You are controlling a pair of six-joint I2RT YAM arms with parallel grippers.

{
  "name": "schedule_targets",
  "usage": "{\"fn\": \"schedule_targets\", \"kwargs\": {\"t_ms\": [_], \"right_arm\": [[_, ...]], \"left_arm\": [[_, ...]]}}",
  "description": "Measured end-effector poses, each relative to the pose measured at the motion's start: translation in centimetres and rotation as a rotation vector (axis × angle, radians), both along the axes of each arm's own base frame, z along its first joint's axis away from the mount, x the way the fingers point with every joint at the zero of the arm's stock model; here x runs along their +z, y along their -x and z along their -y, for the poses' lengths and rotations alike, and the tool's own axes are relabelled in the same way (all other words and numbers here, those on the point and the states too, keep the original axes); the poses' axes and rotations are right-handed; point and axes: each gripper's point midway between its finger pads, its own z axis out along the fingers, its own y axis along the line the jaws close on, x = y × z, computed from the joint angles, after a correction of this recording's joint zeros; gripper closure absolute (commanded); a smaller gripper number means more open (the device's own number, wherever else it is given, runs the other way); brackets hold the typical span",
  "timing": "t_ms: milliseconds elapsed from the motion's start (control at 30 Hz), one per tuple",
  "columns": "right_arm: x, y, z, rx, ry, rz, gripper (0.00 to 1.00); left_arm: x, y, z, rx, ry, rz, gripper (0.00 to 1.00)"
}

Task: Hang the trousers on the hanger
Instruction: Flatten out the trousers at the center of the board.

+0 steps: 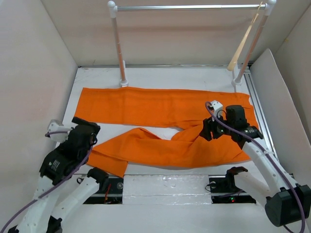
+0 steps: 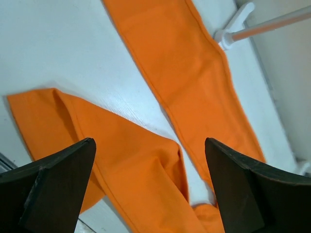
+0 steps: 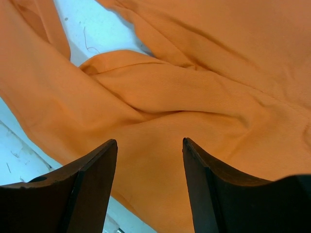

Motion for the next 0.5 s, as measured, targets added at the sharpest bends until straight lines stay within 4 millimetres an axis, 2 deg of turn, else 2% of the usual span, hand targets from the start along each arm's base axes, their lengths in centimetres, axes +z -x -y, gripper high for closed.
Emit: {"fn": "schedule_targets", "kwargs": {"t_ms": [33, 67, 133, 167, 267, 333, 400, 433, 467, 500], "right_arm": [[-0.3, 0.0, -0.1, 0.005, 0.001, -0.013, 0.41], [-0.5, 0.0, -0.2, 0.009, 0.002, -0.022, 0.51], [-0.8, 0.0, -0.4, 0.024, 0.003, -0.035, 0.79], [-1.0, 0.0, -0.6, 0.032, 0.002, -0.041, 1.0], [-1.1, 0.1, -1.3, 0.063, -0.002, -0.052, 1.0], [-0.8, 0.4, -2.7, 0.116, -0.004, -0.05, 0.97], [-0.2, 1.0, -5.0, 0.209, -0.007, -0.034, 0.8], [0.2, 1.5, -6.7, 0.275, -0.009, -0.024, 0.61], [0.7, 2.0, -8.5, 0.339, -0.011, -0.008, 0.54], [1.1, 2.5, -10.5, 0.404, -0.014, 0.011, 0.49]], "left_arm": [[0.1, -0.4, 0.1, 0.002, -0.019, -0.016, 0.07], [-0.1, -0.9, 0.2, 0.002, -0.041, -0.042, 0.06], [-1.3, -2.5, 1.2, -0.013, -0.092, -0.122, 0.01], [-1.8, -3.3, 1.7, -0.021, -0.108, -0.154, 0.01], [-5.1, -6.1, 4.1, -0.058, -0.133, -0.277, 0.01], [-8.1, -7.3, 5.5, -0.087, -0.116, -0.364, 0.01], [-10.7, -7.7, 6.3, -0.108, -0.089, -0.419, 0.01], [-11.6, -7.7, 6.5, -0.118, -0.079, -0.434, 0.01], [-12.2, -7.7, 6.6, -0.126, -0.068, -0.441, 0.05], [-12.3, -7.8, 6.8, -0.14, -0.059, -0.443, 0.18]]}}
